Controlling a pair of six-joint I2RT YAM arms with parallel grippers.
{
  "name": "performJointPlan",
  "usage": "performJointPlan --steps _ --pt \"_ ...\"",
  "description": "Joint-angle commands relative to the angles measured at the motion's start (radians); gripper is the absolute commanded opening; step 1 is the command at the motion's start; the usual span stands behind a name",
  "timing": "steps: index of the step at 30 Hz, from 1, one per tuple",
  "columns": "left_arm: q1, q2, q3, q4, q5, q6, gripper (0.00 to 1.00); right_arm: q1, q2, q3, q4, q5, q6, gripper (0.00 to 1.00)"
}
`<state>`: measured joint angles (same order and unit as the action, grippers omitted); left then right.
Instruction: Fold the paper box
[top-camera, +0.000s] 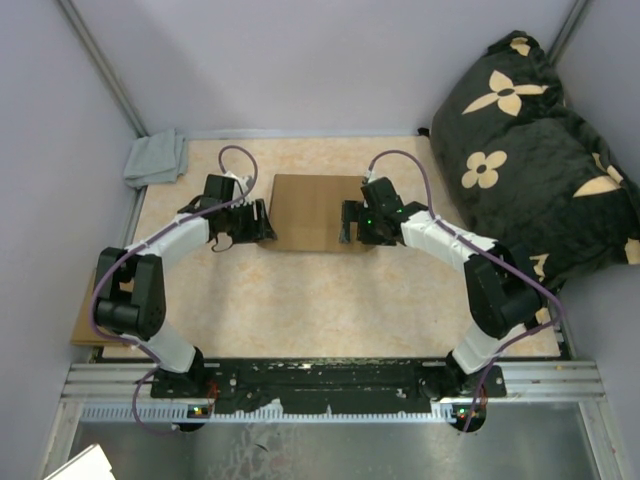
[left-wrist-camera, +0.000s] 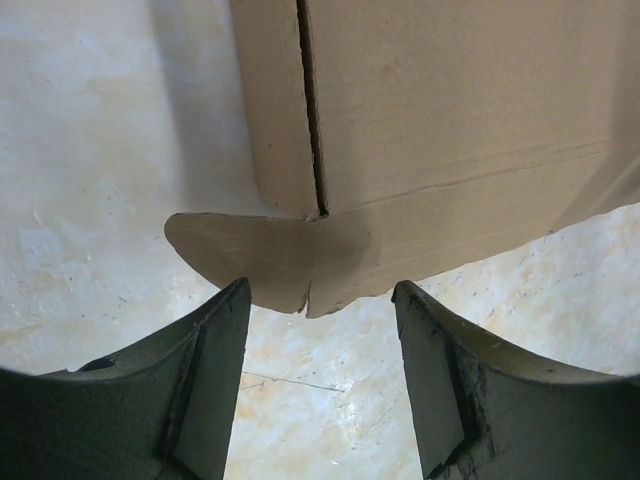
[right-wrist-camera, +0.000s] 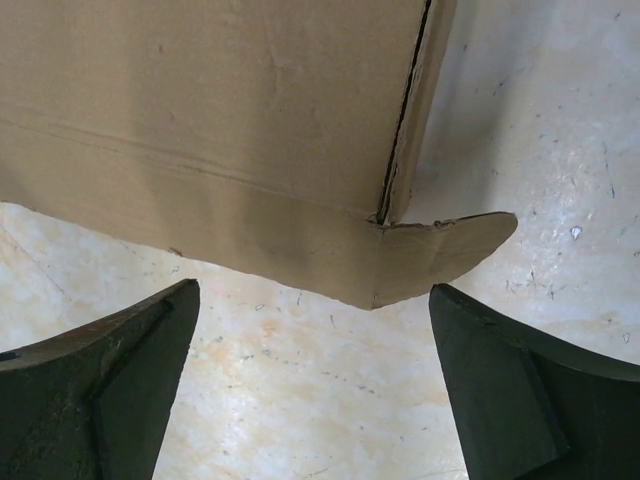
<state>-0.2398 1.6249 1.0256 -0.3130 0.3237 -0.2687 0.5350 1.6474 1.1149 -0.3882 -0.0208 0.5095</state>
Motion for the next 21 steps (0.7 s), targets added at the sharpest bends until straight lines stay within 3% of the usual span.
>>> performJointPlan --steps 1,12,21 --pt "-0.004 0.002 -0.012 0.062 -0.005 -0.014 0.66 0.008 0.033 0.036 0.066 0.046 -0.030 0.99" --pt "-0.005 0.026 -0.029 0.168 0.073 -0.057 0.67 0.010 0.070 0.045 0.102 -0.008 -0.026 0.99" --pt "-0.009 0.068 -0.015 0.102 0.128 -0.047 0.66 0.020 0.054 0.060 0.080 -0.067 -0.016 0.99"
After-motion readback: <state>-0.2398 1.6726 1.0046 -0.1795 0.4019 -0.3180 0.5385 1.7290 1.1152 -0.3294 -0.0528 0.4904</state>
